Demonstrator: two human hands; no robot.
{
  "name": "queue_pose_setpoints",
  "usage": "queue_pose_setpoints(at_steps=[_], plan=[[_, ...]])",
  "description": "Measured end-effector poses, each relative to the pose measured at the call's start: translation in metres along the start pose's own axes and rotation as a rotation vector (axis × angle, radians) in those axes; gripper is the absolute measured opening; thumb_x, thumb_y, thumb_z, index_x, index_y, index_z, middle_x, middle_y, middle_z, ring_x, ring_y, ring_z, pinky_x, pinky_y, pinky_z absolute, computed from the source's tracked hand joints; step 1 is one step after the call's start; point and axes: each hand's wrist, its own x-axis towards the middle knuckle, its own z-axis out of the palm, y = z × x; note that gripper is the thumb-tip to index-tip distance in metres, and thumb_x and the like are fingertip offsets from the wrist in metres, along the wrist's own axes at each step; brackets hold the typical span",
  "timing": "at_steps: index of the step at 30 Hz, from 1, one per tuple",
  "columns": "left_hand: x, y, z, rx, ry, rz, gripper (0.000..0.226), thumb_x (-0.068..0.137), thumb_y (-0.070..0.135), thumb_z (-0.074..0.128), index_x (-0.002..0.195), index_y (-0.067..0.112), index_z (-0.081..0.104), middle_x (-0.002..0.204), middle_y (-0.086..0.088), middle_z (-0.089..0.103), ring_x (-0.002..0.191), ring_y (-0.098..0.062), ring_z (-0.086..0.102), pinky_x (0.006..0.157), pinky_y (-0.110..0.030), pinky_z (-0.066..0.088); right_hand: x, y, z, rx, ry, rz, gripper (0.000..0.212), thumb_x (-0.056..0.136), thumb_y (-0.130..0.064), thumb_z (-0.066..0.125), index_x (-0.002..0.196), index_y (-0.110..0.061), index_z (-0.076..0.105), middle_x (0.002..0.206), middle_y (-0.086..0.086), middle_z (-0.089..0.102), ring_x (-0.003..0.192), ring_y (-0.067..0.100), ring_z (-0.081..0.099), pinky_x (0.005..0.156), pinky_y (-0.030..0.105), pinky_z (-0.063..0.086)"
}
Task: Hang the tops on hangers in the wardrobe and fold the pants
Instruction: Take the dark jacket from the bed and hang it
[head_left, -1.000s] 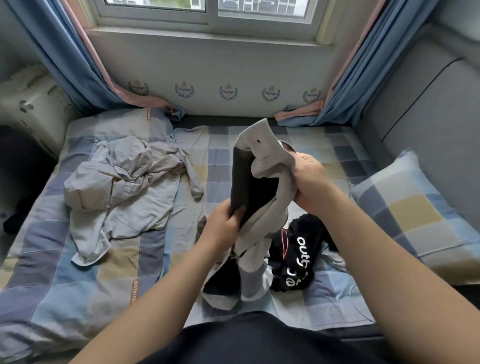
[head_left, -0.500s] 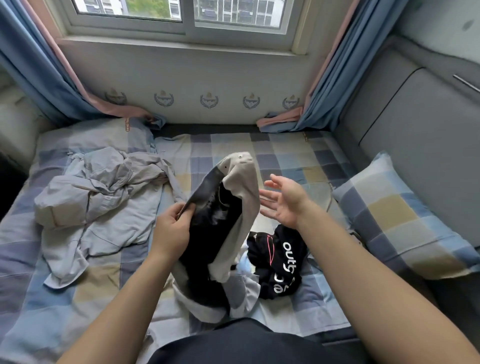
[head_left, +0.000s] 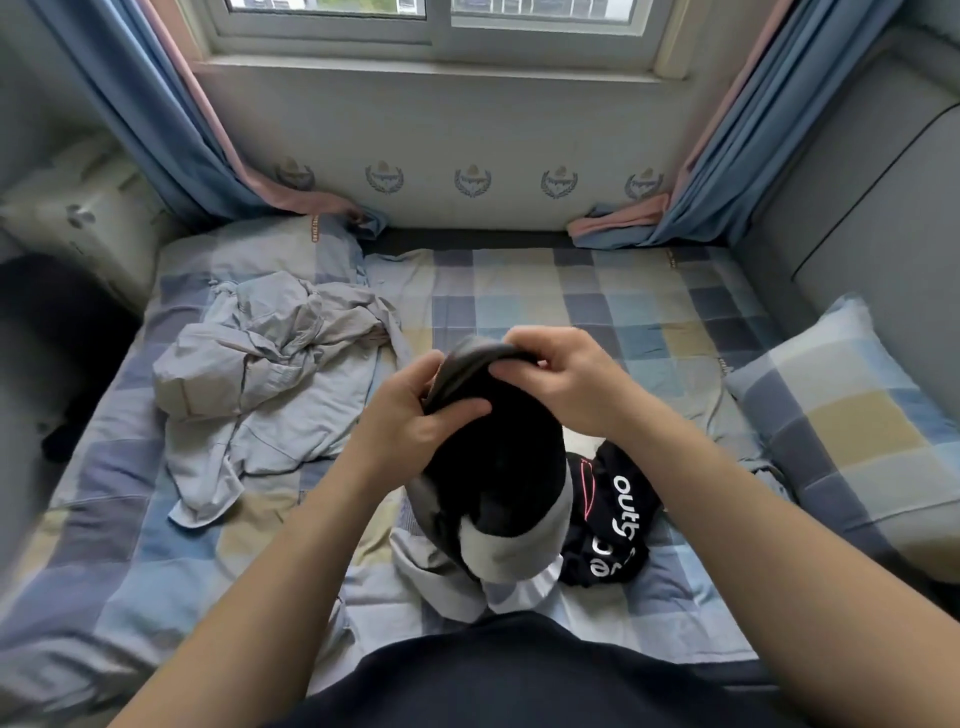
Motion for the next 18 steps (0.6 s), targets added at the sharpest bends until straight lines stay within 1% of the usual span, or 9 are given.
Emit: queue_pose_setpoints(at_steps=[2, 4, 7, 8, 10, 12, 14, 16, 18], plan=[[-0.003, -0.016, 0.007, 0.136, 0.026, -0.092, 0.018, 0.080, 0.032, 0.075, 0.093, 0.039, 0.065, 0.085, 0.019, 0.070, 0.084, -0.010, 0.066, 0.070, -0.023, 0.048, 0.006, -0.017, -0.005, 0.095, 0.114, -0.071, 0.016, 0.095, -0.009, 0.062, 0.079, -0.013, 0.065, 0.067, -0.006, 0.056, 0.067, 0.006, 0.050, 0.064, 0.023, 0.040], [-0.010, -0.037, 0.023, 0.221, 0.040, -0.226, 0.028, 0.085, 0.015, 0.072, 0.081, 0.040, 0.059, 0.075, 0.024, 0.066, 0.080, -0.017, 0.064, 0.063, -0.023, 0.043, 0.014, -0.028, -0.017, 0.238, 0.234, -0.081, 0.012, 0.095, -0.009, 0.060, 0.085, -0.006, 0.066, 0.073, -0.002, 0.058, 0.072, 0.009, 0.052, 0.067, 0.024, 0.043], [-0.018, -0.054, 0.037, 0.014, 0.136, -0.420, 0.024, 0.097, 0.004, 0.061, 0.086, 0.025, 0.066, 0.074, 0.017, 0.068, 0.080, -0.016, 0.063, 0.064, -0.020, 0.046, 0.029, -0.024, -0.037, 0.289, 0.429, 0.068, 0.017, 0.098, -0.012, 0.059, 0.100, 0.004, 0.065, 0.087, 0.013, 0.064, 0.081, 0.020, 0.056, 0.077, 0.051, 0.051], [-0.016, -0.055, 0.037, -0.062, 0.186, -0.447, 0.018, 0.099, 0.004, 0.058, 0.090, 0.017, 0.068, 0.076, 0.013, 0.070, 0.080, -0.017, 0.062, 0.065, -0.021, 0.048, 0.032, -0.016, -0.041, 0.269, 0.464, 0.147, 0.015, 0.098, -0.011, 0.059, 0.105, 0.002, 0.064, 0.096, 0.016, 0.067, 0.085, 0.020, 0.058, 0.085, 0.053, 0.053], [-0.008, -0.048, 0.034, -0.245, 0.269, -0.488, 0.017, 0.100, 0.005, 0.055, 0.100, 0.011, 0.071, 0.089, -0.006, 0.074, 0.085, -0.021, 0.066, 0.074, -0.031, 0.053, 0.029, 0.000, -0.042, 0.172, 0.472, 0.273, 0.021, 0.096, -0.009, 0.062, 0.117, -0.007, 0.060, 0.119, 0.012, 0.065, 0.102, 0.018, 0.059, 0.096, 0.045, 0.051], [-0.001, -0.033, 0.030, -0.414, 0.324, -0.528, 0.021, 0.099, 0.007, 0.053, 0.102, 0.016, 0.072, 0.095, -0.013, 0.075, 0.085, -0.023, 0.069, 0.073, -0.034, 0.056, 0.015, 0.011, -0.031, 0.019, 0.430, 0.253, 0.026, 0.093, -0.010, 0.067, 0.117, -0.014, 0.060, 0.121, 0.002, 0.064, 0.110, 0.018, 0.059, 0.097, 0.036, 0.050], [0.005, -0.018, 0.027, -0.518, 0.356, -0.579, 0.023, 0.099, 0.007, 0.051, 0.103, 0.015, 0.072, 0.095, -0.014, 0.076, 0.084, -0.025, 0.072, 0.068, -0.033, 0.059, -0.003, 0.022, -0.013, 0.037, 0.314, 0.204, 0.015, 0.091, -0.005, 0.066, 0.100, -0.016, 0.068, 0.100, 0.003, 0.072, 0.092, 0.025, 0.068, 0.082, 0.040, 0.055], [0.009, -0.003, 0.027, -0.599, 0.388, -0.644, 0.022, 0.101, 0.010, 0.050, 0.111, 0.010, 0.070, 0.099, -0.016, 0.075, 0.085, -0.026, 0.074, 0.064, -0.032, 0.059, -0.021, 0.033, 0.013, 0.188, 0.111, 0.248, 0.018, 0.092, -0.002, 0.061, 0.089, -0.017, 0.069, 0.087, 0.007, 0.076, 0.073, 0.027, 0.071, 0.069, 0.041, 0.058], [0.013, 0.010, 0.026, -0.672, 0.395, -0.707, 0.026, 0.104, 0.021, 0.052, 0.122, 0.007, 0.064, 0.109, -0.018, 0.073, 0.092, -0.028, 0.074, 0.068, -0.035, 0.061, -0.039, 0.048, 0.039, 0.185, -0.109, 0.341, 0.014, 0.089, -0.015, 0.064, 0.100, -0.023, 0.069, 0.097, 0.003, 0.076, 0.082, 0.018, 0.073, 0.079, 0.042, 0.060]])
